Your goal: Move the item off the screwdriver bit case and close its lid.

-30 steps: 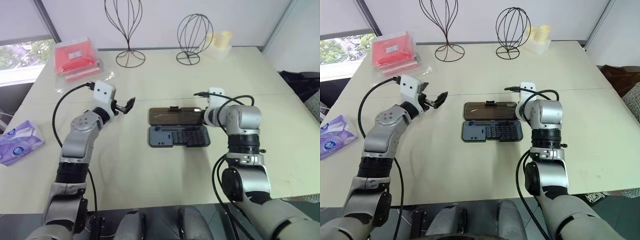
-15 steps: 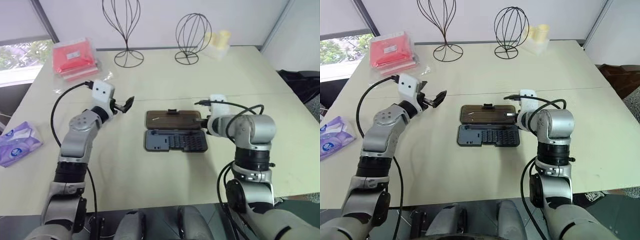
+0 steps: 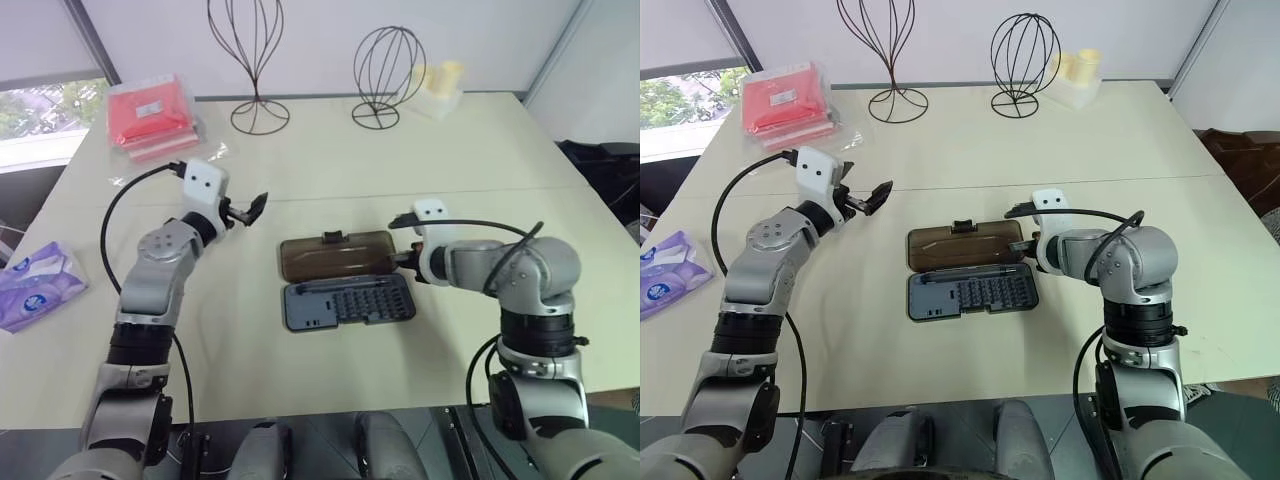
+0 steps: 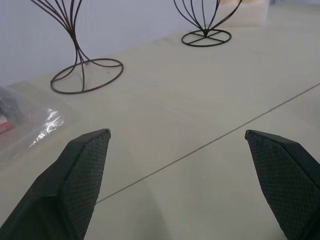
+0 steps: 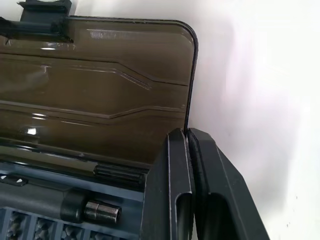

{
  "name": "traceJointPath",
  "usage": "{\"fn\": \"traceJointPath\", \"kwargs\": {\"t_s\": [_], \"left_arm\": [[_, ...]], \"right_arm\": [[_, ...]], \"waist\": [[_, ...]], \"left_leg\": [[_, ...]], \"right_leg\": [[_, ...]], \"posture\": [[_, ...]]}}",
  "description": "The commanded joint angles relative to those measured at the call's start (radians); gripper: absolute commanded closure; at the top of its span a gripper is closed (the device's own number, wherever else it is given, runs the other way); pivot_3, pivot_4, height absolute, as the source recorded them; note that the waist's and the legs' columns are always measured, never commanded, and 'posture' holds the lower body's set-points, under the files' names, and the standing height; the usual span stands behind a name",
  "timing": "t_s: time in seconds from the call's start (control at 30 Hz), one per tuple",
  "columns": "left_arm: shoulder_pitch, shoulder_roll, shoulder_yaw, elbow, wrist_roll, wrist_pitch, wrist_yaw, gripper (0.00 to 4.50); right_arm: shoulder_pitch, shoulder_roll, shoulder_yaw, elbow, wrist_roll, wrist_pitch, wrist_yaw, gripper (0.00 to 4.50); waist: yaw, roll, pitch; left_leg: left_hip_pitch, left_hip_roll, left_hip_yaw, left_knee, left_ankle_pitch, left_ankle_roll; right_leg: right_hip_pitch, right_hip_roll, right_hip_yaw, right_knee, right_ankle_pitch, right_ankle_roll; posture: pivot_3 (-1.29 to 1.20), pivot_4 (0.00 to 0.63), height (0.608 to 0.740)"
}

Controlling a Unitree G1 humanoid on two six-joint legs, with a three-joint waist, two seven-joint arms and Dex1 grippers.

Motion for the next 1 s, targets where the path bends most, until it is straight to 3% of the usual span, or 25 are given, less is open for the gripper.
{"fn": "traceJointPath", "kwargs": {"t_s": [0.03,0.43,0.57,0.73,1.0], "left_arm": [[-0.025,0.017,0.016,-0.034,0.004,-0.004,-0.003,0.0],[-0.022,0.02,0.017,-0.038,0.004,0.0,0.002,0.0],[-0.021,0.017,0.015,-0.042,0.003,0.0,0.004,0.0],[-0.022,0.016,0.013,-0.039,0.002,-0.001,0.003,0.0],[-0.035,0.01,0.002,-0.018,0.005,-0.012,-0.006,0.0]], "right_arm": [[0.03,-0.065,0.009,-0.041,0.174,0.007,-0.075,4.47],[0.119,-0.219,0.021,-0.002,0.826,-0.011,-0.514,4.47],[0.187,-0.362,0.155,-0.016,1.201,-0.289,-0.835,4.47],[0.27,-0.414,0.183,-0.097,1.258,-0.464,-0.946,4.47],[0.352,-0.455,0.184,-0.181,1.258,-0.558,-0.945,4.47]], "waist": [[0.002,0.0,0.0],[0.022,0.0,0.0],[0.027,-0.001,0.0],[0.027,-0.001,0.0],[0.03,-0.001,0.0]], "left_leg": [[0.0,0.0,0.0,0.0,0.0,0.0],[-0.002,0.001,0.0,0.002,-0.001,0.002],[-0.003,0.001,0.0,0.002,-0.001,0.002],[-0.005,0.001,0.0,0.003,-0.002,0.004],[-0.005,0.001,0.0,0.004,-0.003,0.006]], "right_leg": [[0.0,0.0,0.0,0.0,0.0,0.0],[0.0,0.0,0.0,-0.002,0.0,0.0],[0.0,0.0,0.0,-0.002,0.0,0.0],[0.0,0.0,0.0,-0.003,0.0,0.0],[0.0,0.0,0.0,-0.003,0.0,0.0]], "posture": [[0.0,0.15,0.74],[0.0,0.15,0.74],[0.0,0.15,0.74],[0.0,0.15,0.74],[0.0,0.15,0.74]]}}
